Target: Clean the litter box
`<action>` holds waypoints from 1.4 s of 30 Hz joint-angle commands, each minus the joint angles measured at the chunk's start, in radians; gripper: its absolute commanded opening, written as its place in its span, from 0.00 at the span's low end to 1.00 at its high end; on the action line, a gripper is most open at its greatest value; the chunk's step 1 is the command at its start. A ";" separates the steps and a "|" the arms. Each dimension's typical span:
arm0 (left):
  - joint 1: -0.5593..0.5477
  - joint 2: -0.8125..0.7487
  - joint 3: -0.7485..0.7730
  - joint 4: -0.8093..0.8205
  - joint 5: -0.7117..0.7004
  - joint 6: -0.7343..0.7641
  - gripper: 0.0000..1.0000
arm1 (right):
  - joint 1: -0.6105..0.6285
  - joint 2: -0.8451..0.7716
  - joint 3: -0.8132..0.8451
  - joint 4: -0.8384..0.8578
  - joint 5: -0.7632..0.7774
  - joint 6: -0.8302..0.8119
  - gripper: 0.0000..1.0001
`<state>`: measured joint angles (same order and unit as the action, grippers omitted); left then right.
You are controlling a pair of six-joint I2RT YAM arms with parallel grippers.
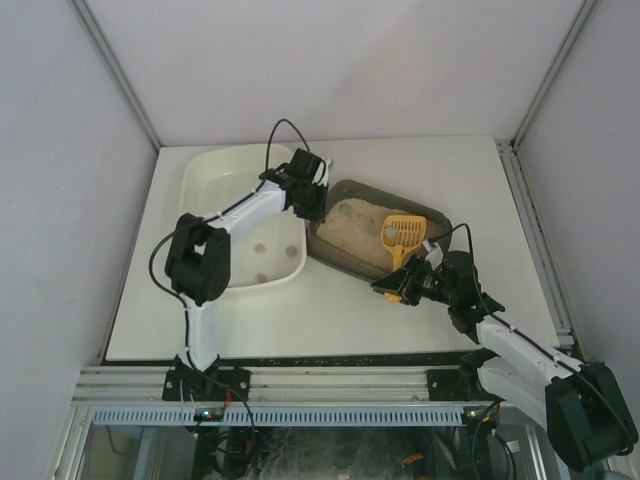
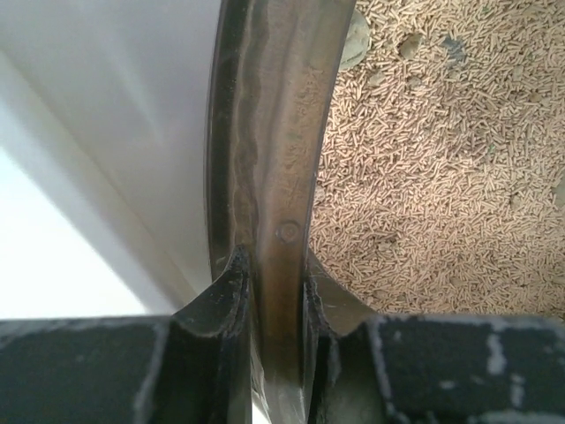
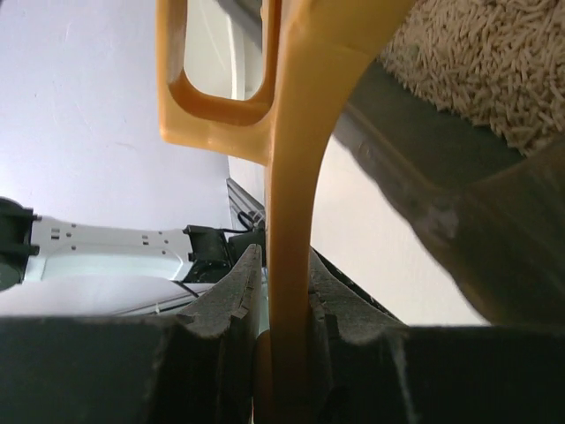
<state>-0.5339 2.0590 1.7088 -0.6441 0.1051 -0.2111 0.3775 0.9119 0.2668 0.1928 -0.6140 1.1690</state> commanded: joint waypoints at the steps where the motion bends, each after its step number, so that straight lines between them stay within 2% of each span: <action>1: -0.006 -0.120 -0.211 -0.061 0.247 -0.372 0.00 | 0.056 0.048 0.099 0.096 0.061 0.018 0.00; 5: -0.035 -0.197 -0.296 0.029 0.240 -0.452 0.00 | 0.016 0.078 0.068 0.195 0.053 0.060 0.00; 9: -0.072 -0.233 -0.328 0.071 0.246 -0.532 0.00 | 0.027 0.106 0.140 0.077 0.056 -0.013 0.00; 14: -0.138 -0.252 -0.332 0.063 0.203 -0.557 0.00 | -0.044 0.074 0.073 0.167 0.033 0.056 0.00; 19: -0.162 -0.304 -0.346 0.041 0.139 -0.584 0.00 | 0.033 0.120 0.122 0.154 0.006 0.028 0.00; 23: -0.164 -0.340 -0.345 0.033 0.136 -0.611 0.00 | -0.098 0.065 -0.010 0.315 -0.032 0.137 0.00; 26: -0.164 -0.369 -0.351 0.035 0.126 -0.627 0.00 | -0.024 0.068 0.077 0.194 -0.027 0.056 0.00; 28: -0.165 -0.373 -0.340 0.030 0.126 -0.637 0.00 | 0.009 0.077 0.105 0.177 -0.039 0.044 0.00; 31: -0.167 -0.360 -0.309 0.022 0.099 -0.642 0.00 | -0.040 0.041 0.072 0.192 -0.043 0.067 0.00; 35: -0.165 -0.316 -0.240 0.019 0.067 -0.650 0.00 | -0.006 0.029 0.091 0.157 -0.047 0.052 0.00; 38: -0.164 -0.270 -0.185 0.014 0.065 -0.661 0.02 | -0.030 -0.010 0.079 0.127 -0.047 0.051 0.00; 39: -0.163 -0.258 -0.169 0.015 0.071 -0.663 0.09 | -0.041 -0.029 0.075 0.118 -0.050 0.051 0.00; 40: -0.163 -0.250 -0.154 0.015 0.084 -0.663 0.25 | -0.050 -0.044 0.074 0.112 -0.053 0.049 0.00; 41: -0.164 -0.246 -0.143 0.013 0.098 -0.662 0.53 | -0.054 -0.057 0.073 0.107 -0.059 0.050 0.00; 42: -0.165 -0.243 -0.130 0.011 0.103 -0.652 0.89 | -0.057 -0.070 0.076 0.102 -0.066 0.050 0.00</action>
<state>-0.6994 1.8278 1.4487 -0.7361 -0.0189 -0.7315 0.3424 0.9051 0.3191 0.2882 -0.6621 1.2419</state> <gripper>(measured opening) 0.369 0.189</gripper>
